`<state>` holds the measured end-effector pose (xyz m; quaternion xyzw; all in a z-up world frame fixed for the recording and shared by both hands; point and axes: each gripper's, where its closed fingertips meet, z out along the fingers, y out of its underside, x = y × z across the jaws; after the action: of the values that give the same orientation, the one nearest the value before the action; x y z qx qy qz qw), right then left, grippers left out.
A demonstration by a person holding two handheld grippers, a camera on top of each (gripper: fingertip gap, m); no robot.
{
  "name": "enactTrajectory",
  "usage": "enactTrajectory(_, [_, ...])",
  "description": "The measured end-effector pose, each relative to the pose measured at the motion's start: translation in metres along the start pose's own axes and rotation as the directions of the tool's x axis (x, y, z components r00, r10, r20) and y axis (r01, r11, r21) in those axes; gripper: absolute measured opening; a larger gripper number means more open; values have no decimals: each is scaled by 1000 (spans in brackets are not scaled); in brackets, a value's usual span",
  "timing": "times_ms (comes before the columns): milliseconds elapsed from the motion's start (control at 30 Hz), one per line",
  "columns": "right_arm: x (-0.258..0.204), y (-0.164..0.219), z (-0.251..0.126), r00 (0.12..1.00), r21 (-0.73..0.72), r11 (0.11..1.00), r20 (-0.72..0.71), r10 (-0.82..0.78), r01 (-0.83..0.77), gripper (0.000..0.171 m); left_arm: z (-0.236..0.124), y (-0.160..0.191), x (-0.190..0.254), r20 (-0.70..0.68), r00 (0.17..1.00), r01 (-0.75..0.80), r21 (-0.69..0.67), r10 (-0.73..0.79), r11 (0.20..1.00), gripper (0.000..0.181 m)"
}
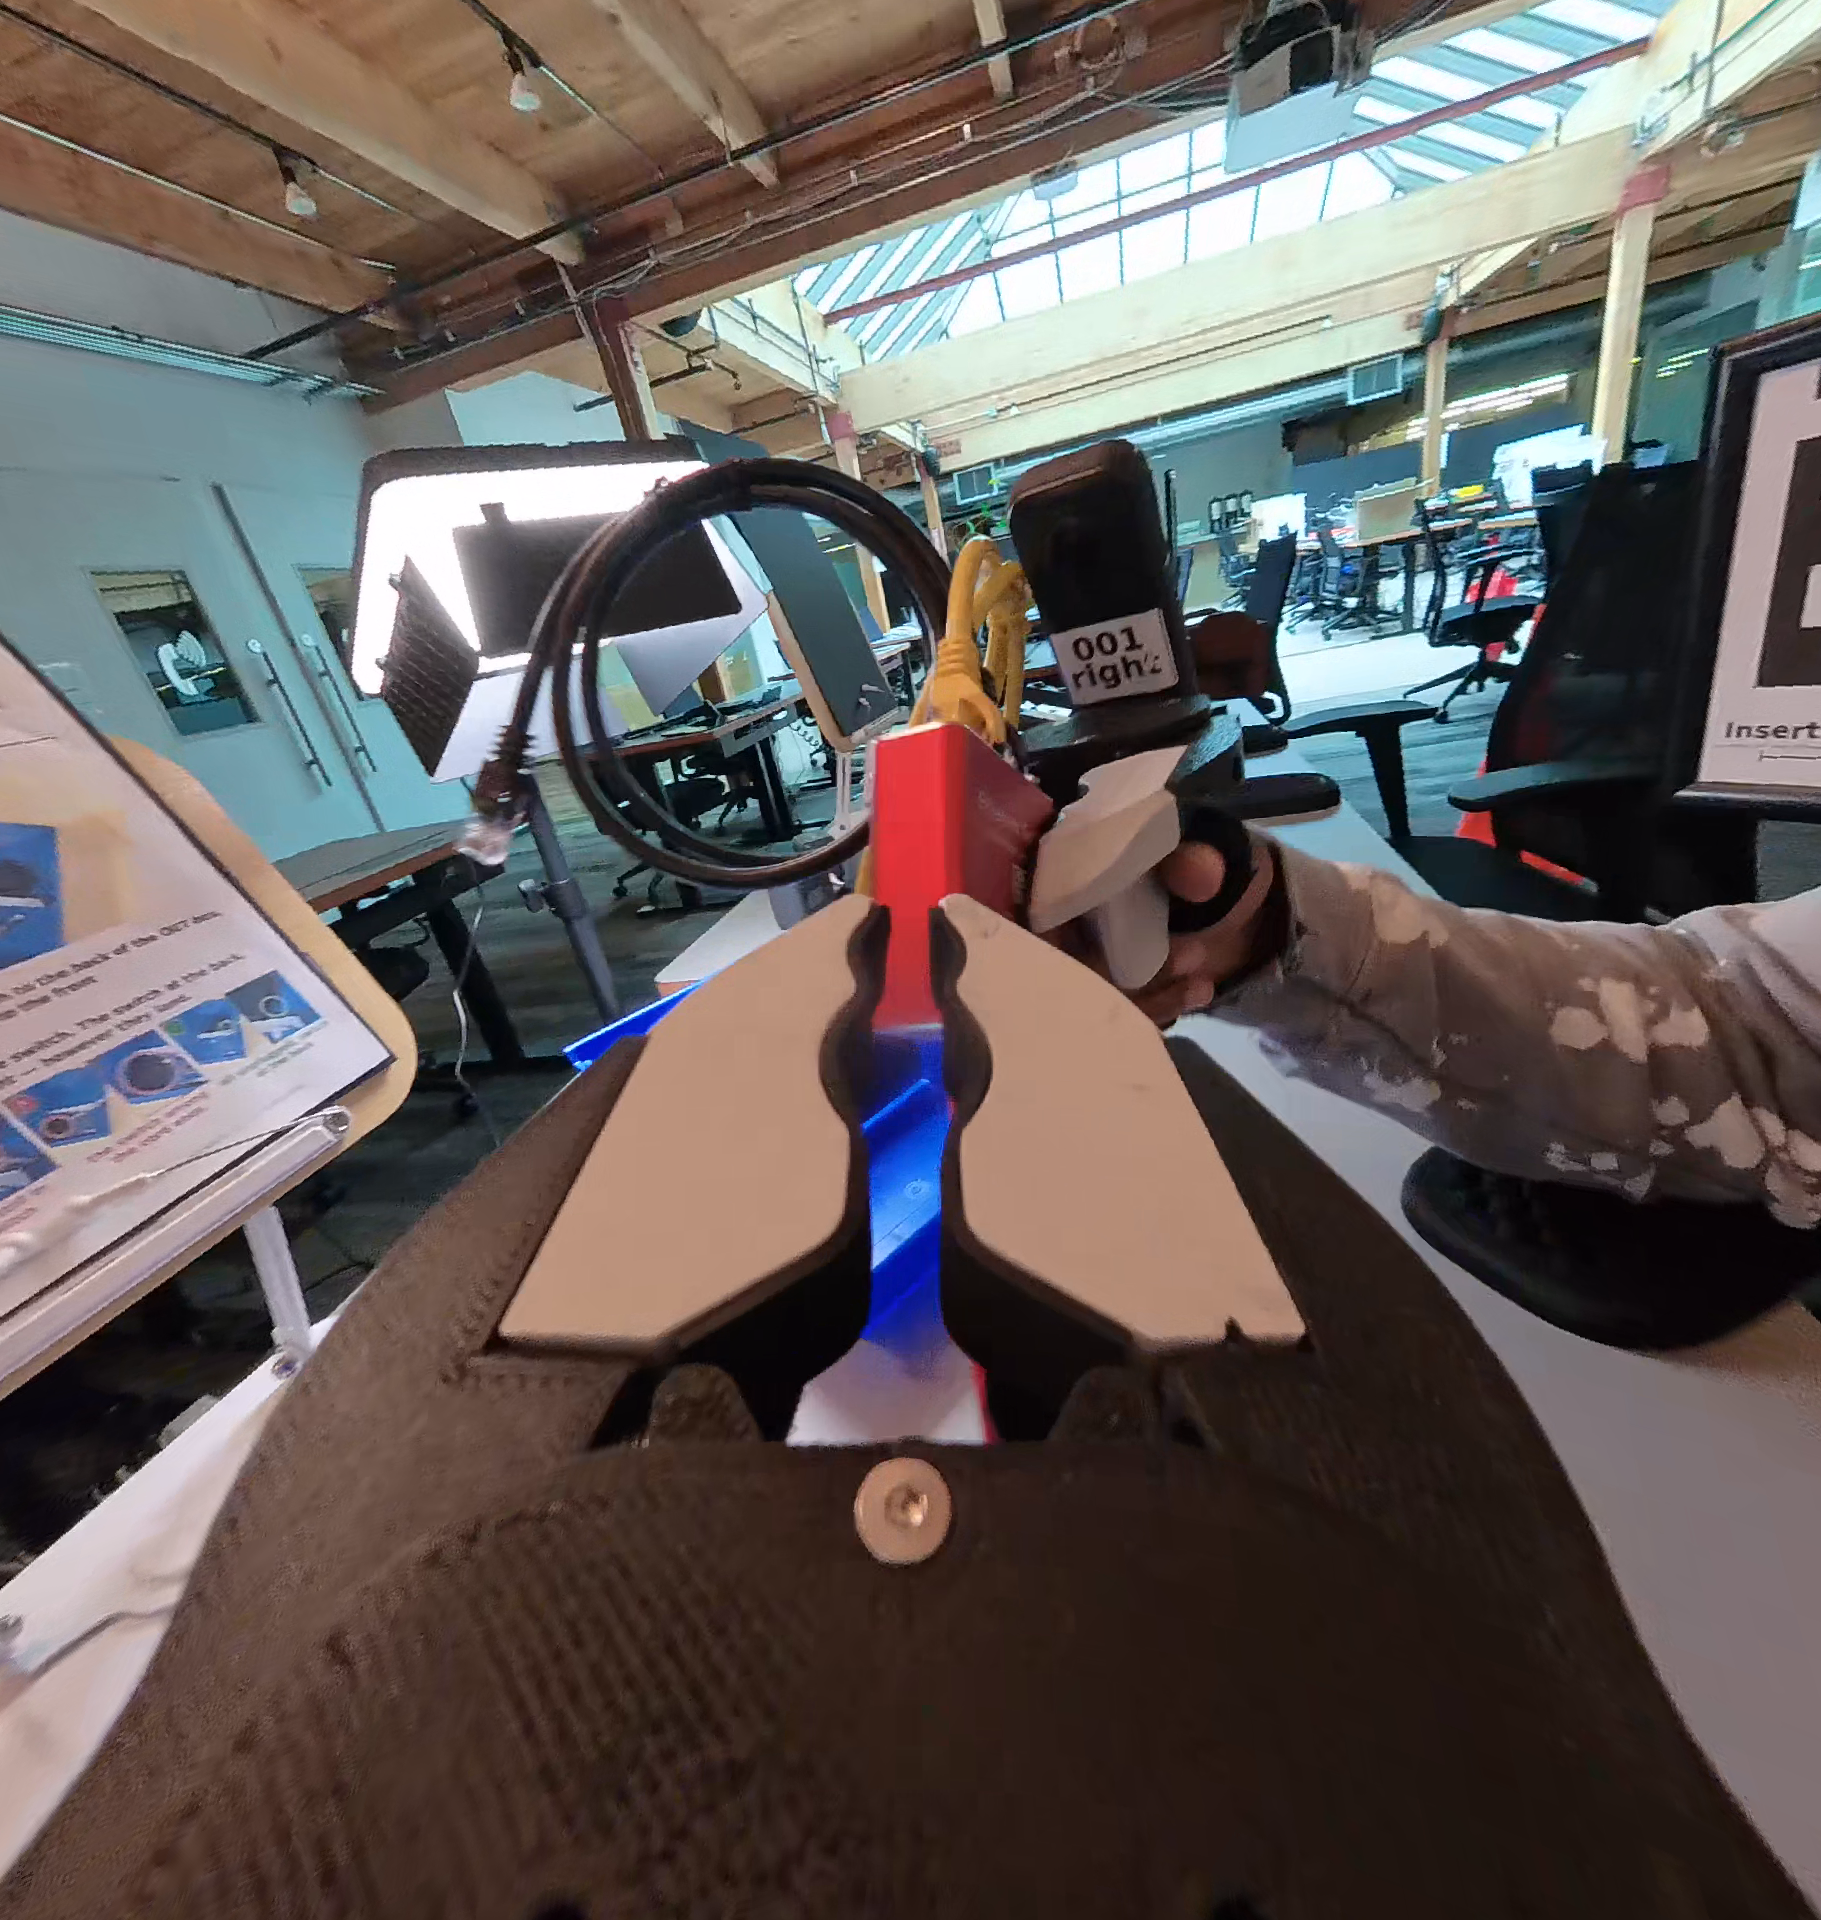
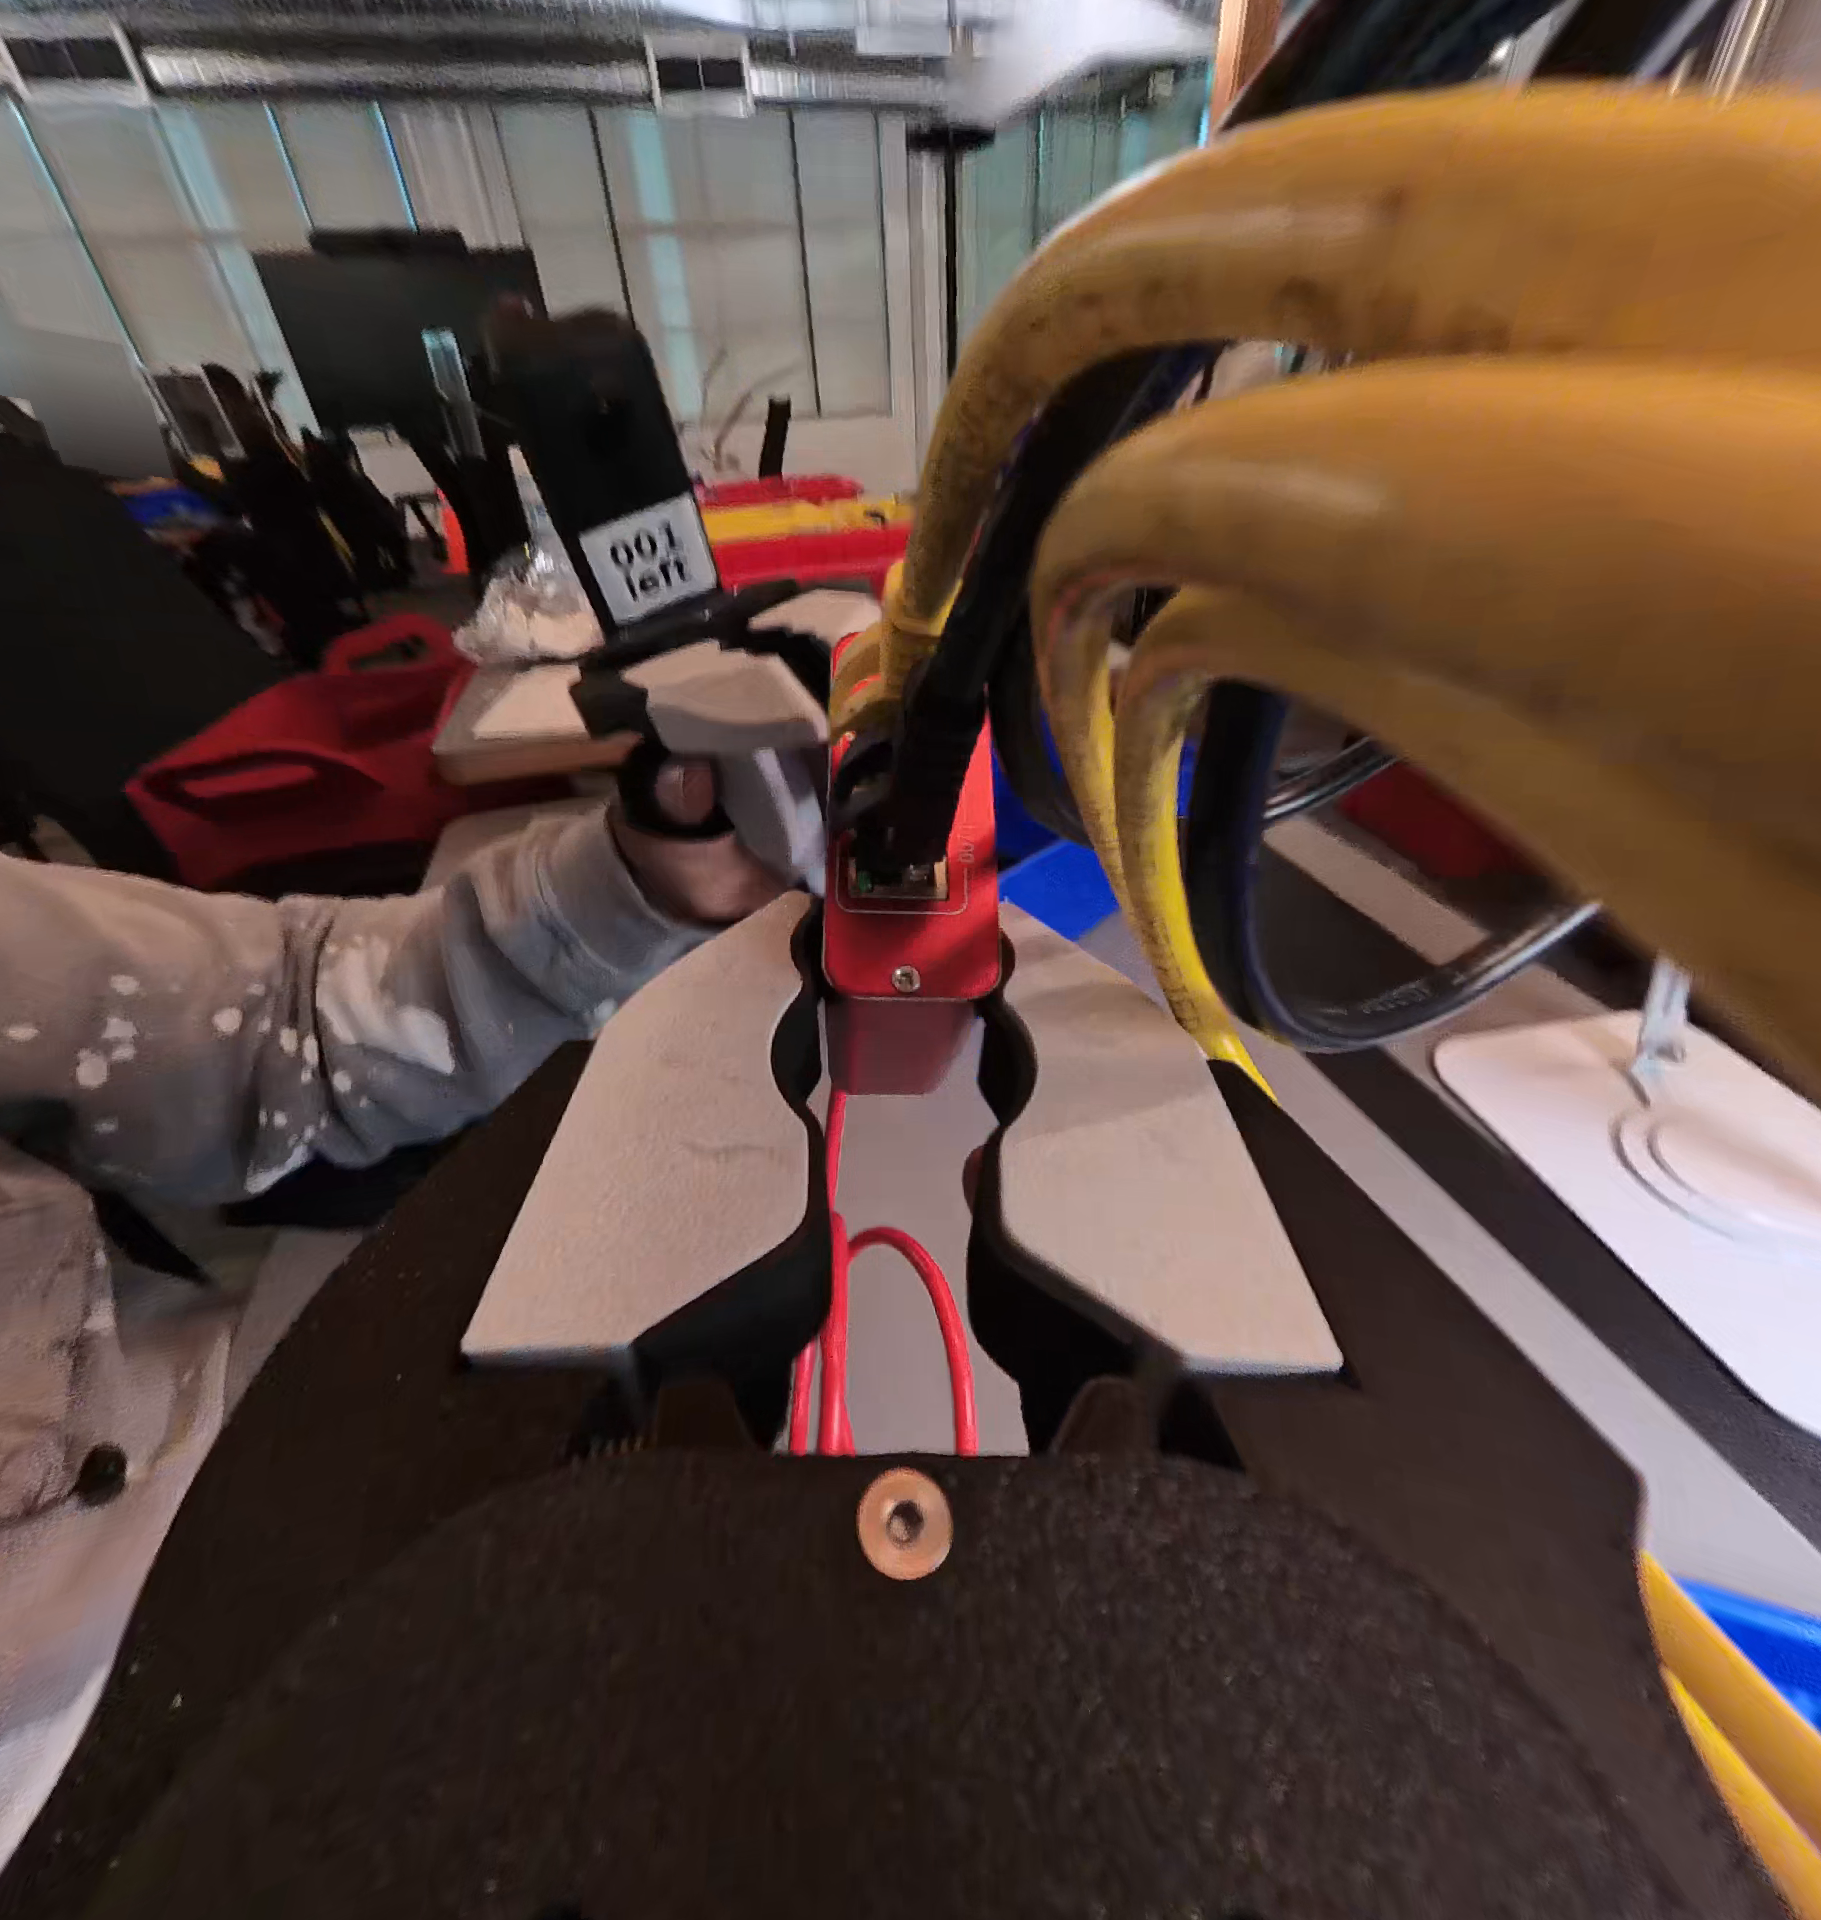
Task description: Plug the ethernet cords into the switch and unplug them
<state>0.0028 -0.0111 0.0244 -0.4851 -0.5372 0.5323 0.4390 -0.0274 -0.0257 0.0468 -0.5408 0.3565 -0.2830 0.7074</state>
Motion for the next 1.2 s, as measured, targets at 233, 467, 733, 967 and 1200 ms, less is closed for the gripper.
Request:
enactTrajectory(233, [-9,53,-19,983,-418,890,38,-182,181,26,6,37,25,-163,966,151,-270,-200,951,31])
enactTrajectory(467, [-36,98,-18,949,-646,695,186,-256,315,26,19,97,84,-359,901,7,-549,-243,836,36])
enactTrajectory(733, [-4,31,-17,947,-366,891,-66,-313,269,34,26,70,33,-135,965,158,-385,-225,909,27])
enactTrajectory(967, [16,18,-13,954,-254,952,-196,-226,173,43,5,35,-22,-44,889,457,-4,-456,890,27])
enactTrajectory(1200, [-13,52,57,998,-83,995,37,53,-50,51,0,7,-20,-113,875,484,160,-471,860,27])
